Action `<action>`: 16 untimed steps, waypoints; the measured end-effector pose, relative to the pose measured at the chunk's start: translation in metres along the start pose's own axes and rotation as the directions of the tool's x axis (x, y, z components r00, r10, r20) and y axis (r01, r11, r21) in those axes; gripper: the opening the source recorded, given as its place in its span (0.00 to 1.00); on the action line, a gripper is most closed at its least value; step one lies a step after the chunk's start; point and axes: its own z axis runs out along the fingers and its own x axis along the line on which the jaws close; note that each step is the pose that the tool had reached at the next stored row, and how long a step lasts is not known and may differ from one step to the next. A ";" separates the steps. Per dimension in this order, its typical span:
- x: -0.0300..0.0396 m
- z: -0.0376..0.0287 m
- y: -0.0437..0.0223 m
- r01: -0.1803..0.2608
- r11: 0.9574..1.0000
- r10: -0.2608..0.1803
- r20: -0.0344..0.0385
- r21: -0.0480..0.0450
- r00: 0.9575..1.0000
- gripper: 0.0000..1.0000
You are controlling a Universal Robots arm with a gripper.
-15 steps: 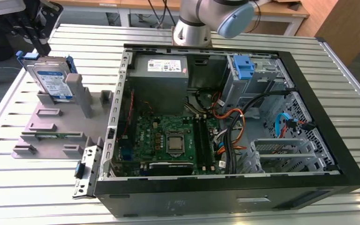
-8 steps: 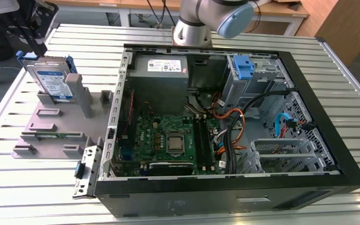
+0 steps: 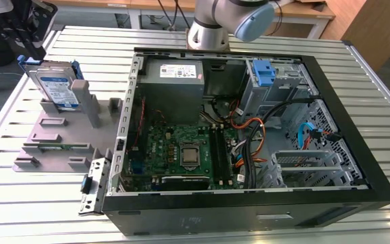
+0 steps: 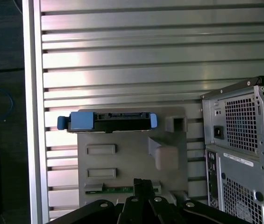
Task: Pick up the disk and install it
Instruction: 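Reach for the disk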
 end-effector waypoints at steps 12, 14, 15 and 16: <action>0.0125 0.0009 -0.0005 0.000 1.000 0.000 0.000 0.000 1.000 0.11; 0.0131 0.0016 0.0006 0.000 1.000 0.000 0.000 0.000 1.000 0.11; 0.0133 0.0021 0.0014 0.000 1.000 0.000 0.000 0.000 1.000 0.11; 0.0135 0.0025 0.0025 0.000 1.000 0.000 0.000 0.000 1.000 0.11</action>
